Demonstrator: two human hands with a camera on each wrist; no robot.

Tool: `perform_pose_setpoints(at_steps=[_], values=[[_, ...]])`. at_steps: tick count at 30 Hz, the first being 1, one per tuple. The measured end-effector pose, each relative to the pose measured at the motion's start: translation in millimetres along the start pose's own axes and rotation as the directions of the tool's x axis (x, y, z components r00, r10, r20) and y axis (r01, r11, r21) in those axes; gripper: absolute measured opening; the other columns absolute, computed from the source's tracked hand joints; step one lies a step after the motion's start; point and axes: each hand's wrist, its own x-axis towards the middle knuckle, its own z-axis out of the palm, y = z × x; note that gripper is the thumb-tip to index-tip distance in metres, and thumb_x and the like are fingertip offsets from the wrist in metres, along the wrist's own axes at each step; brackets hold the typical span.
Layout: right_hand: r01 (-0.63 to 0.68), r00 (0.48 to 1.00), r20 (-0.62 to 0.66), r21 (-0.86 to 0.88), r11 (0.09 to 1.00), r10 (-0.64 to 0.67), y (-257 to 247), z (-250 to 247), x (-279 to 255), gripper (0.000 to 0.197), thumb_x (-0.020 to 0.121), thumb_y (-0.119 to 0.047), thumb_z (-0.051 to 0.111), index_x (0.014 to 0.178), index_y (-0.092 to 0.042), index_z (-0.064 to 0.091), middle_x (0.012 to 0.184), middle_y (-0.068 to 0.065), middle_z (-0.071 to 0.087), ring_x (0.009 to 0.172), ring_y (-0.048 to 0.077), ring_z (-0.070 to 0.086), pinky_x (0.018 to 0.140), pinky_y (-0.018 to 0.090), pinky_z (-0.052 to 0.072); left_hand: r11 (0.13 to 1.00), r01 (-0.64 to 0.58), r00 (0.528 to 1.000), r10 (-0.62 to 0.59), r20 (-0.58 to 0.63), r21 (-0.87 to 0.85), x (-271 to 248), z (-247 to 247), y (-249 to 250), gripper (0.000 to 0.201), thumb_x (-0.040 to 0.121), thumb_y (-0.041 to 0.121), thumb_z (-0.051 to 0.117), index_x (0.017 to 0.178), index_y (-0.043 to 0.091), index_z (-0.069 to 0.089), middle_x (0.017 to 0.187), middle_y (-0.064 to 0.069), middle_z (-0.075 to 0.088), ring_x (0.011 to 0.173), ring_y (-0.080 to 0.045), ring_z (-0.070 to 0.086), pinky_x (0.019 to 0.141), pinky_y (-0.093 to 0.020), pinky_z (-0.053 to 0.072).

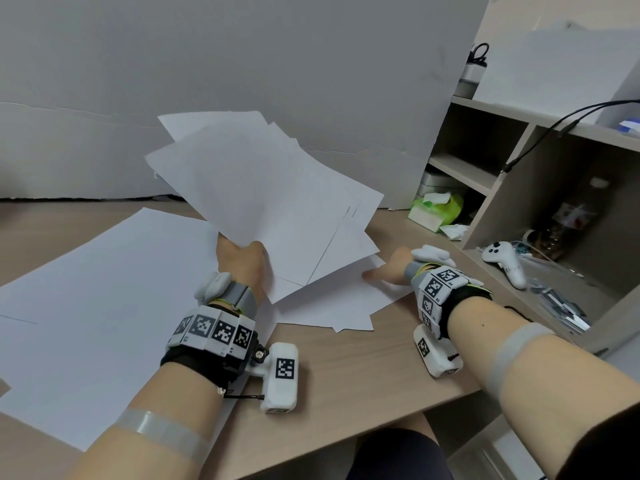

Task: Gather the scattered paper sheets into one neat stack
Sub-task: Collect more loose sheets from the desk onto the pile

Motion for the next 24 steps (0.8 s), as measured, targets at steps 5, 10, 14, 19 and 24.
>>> perform_pose_setpoints(at_steps=[5, 10, 14, 19, 24], values=[[-0.106, 0.994, 0.014, -0.141, 0.984, 0.109, 0, -1, 2, 0.113, 0.037, -0.093, 0.064, 0.123, -0.020, 0.056, 0.122, 0.002, 0.048, 0.116, 0.024, 0.050, 0.083, 0.030, 0.044, 1.000, -0.029, 0.999, 0.029, 0.024, 0.000, 2, -1, -1, 0.044, 0.081, -0.004, 0.056, 0.123, 0.009, 0.059, 0.077, 0.018, 0.052, 0.064, -0.001, 0.049, 0.067, -0.021, 0.039], [-0.073, 0.992, 0.100, -0.052, 0.996, 0.078, -8, 5, 22, 0.118, 0.011, -0.081, 0.073, 0.109, -0.017, 0.063, 0.108, 0.002, 0.063, 0.098, 0.024, 0.061, 0.094, 0.036, 0.051, 0.999, -0.040, 0.999, 0.040, 0.020, 0.029, 1, -1, 0, 0.046, 0.084, -0.004, 0.055, 0.128, 0.011, 0.056, 0.088, 0.010, 0.053, 0.076, -0.017, 0.047, 0.073, -0.021, 0.036], [-0.048, 0.989, 0.140, -0.024, 0.999, 0.051, -15, 4, 17, 0.106, 0.019, -0.072, 0.080, 0.109, -0.018, 0.063, 0.104, 0.000, 0.067, 0.097, 0.020, 0.063, 0.095, 0.036, 0.050, 0.998, -0.040, 0.999, 0.039, 0.018, 0.045, 4, 0, -1, 0.046, 0.085, -0.004, 0.055, 0.128, 0.010, 0.056, 0.088, 0.009, 0.053, 0.073, -0.016, 0.047, 0.071, -0.021, 0.036], [-0.032, 0.993, 0.107, -0.176, 0.984, 0.051, -30, -8, 3, 0.068, 0.053, -0.055, 0.080, 0.108, -0.018, 0.062, 0.108, 0.004, 0.062, 0.092, 0.023, 0.061, 0.089, 0.035, 0.052, 1.000, -0.012, 0.999, 0.012, 0.047, 0.000, 8, 0, -5, 0.046, 0.084, -0.006, 0.055, 0.128, 0.008, 0.056, 0.080, 0.013, 0.053, 0.066, -0.007, 0.049, 0.071, -0.021, 0.037], [0.025, 0.992, 0.123, -0.133, 0.991, -0.008, -39, -1, 4, 0.058, 0.061, -0.042, 0.080, 0.107, -0.011, 0.062, 0.105, 0.007, 0.065, 0.093, 0.026, 0.063, 0.084, 0.030, 0.052, 0.996, 0.081, 0.986, -0.076, 0.148, -0.027, 11, -6, -9, 0.052, 0.088, -0.008, 0.050, 0.137, 0.007, 0.049, 0.109, -0.007, 0.062, 0.097, -0.030, 0.062, 0.078, -0.026, 0.041]])
